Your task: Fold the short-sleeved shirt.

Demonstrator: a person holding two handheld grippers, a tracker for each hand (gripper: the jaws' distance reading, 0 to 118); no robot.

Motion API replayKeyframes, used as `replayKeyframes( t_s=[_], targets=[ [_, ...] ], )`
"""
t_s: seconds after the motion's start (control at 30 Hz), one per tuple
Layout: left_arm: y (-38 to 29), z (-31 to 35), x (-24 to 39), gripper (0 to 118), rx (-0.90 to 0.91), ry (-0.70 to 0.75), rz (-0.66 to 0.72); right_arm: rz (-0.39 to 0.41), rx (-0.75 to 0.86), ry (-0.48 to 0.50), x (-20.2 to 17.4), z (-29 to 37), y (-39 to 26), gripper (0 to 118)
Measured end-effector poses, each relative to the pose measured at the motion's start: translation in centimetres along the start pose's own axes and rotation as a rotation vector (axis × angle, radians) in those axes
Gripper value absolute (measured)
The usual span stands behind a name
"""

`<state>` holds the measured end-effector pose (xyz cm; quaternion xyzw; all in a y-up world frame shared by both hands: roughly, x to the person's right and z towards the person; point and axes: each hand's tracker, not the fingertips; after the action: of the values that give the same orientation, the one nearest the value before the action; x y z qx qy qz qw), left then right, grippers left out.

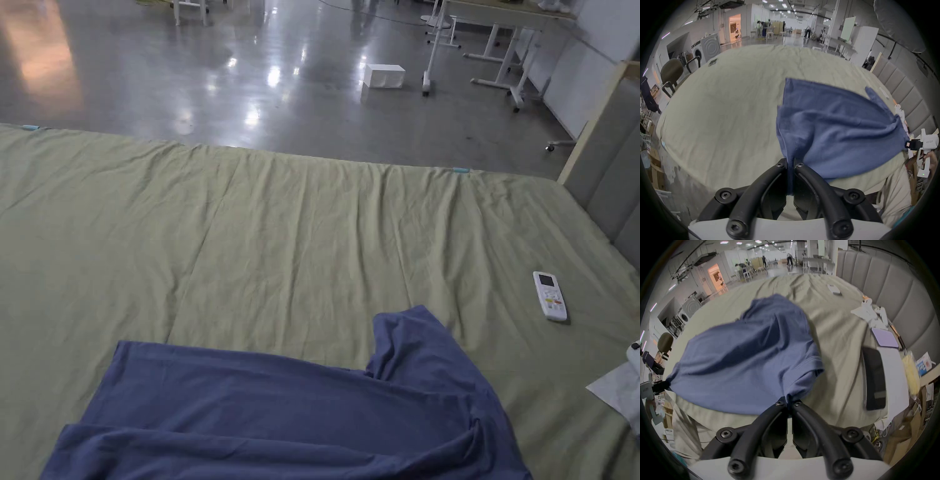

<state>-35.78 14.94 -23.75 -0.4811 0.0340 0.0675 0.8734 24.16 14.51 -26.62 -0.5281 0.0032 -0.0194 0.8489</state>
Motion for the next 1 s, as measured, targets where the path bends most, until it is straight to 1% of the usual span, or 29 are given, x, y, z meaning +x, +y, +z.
replayKeyframes(
  t_s=[0.07,0.1,0.17,0.23,0.27,0.3,0.37,0.4,0.43,0.47,0.5,0.53,0.57,0.67,0.77,0.9,0.93,0.97,1.0],
  targets=[
    [-1.2,-1.3,0.1,7,-0.026,0.02,-0.016,0.017,-0.012,-0.03,-0.4,-1.3,-0.9,4],
    [-1.5,-2.2,0.1,7,-0.047,0.022,-0.007,0.014,-0.009,-0.027,-0.6,-1.7,-1.2,4],
    [-2.2,-3.8,-0.3,7,-0.038,0.034,-0.008,0.034,-0.001,-0.05,-0.9,-2.5,-1.3,4],
    [-2.3,-4.4,-0.2,7,-0.037,0.04,-0.007,0.034,0.01,-0.055,-1.2,-2.7,-1.4,4],
    [-2.2,-4.4,-0.1,7,-0.029,0.047,-0.016,0.04,0.01,-0.061,-1.2,-2.7,-1.2,5],
    [-2.1,-4.2,0.0,7,-0.022,0.052,-0.032,0.051,0.021,-0.074,-1.3,-2.7,-1.2,10],
    [-1.9,-4.2,0.0,7,-0.019,0.056,-0.049,0.072,0.021,-0.114,-1.6,-2.4,-1.1,24],
    [-1.7,-4.1,0.0,9,-0.018,0.059,-0.054,0.076,0.025,-0.14,-1.6,-2.0,-0.8,36],
    [-1.6,-3.8,0.3,18,-0.015,0.064,-0.055,0.083,0.046,-0.176,-1.8,-1.6,-0.6,58],
    [-1.3,-3.6,0.4,28,0.002,0.081,-0.059,0.098,0.074,-0.194,-2.1,-1.0,-0.3,74],
    [-0.9,-3.4,0.6,39,0.027,0.095,-0.067,0.112,0.114,-0.201,-2.5,-0.4,0.2,83],
    [-0.3,-3.1,0.9,50,0.059,0.099,-0.071,0.119,0.167,-0.206,-2.9,0.4,0.7,88],
    [0.3,-2.6,1.5,54,0.095,0.095,-0.076,0.127,0.22,-0.213,-3.4,1.1,1.3,89],
    [2.4,-1.7,2.9,54,0.218,0.06,-0.077,0.139,0.398,-0.2,-5.5,3.0,3.4,89],
    [4.7,-0.6,5.3,54,0.355,0.06,-0.076,0.13,0.573,-0.179,-7.7,4.3,5.4,89],
    [7.3,1.2,8.3,54,0.538,0.072,-0.078,0.091,0.734,-0.146,-10.6,5.7,7.5,88],
    [7.7,1.7,8.9,54,0.583,0.075,-0.081,0.081,0.775,-0.143,-11.1,5.9,7.9,84],
    [8.2,2.3,9.7,54,0.63,0.078,-0.087,0.075,0.823,-0.138,-11.7,6.3,8.2,78],
    [8.6,2.7,10.4,53,0.662,0.075,-0.098,0.08,0.855,-0.134,-12.2,6.7,8.5,67]
  ],
)
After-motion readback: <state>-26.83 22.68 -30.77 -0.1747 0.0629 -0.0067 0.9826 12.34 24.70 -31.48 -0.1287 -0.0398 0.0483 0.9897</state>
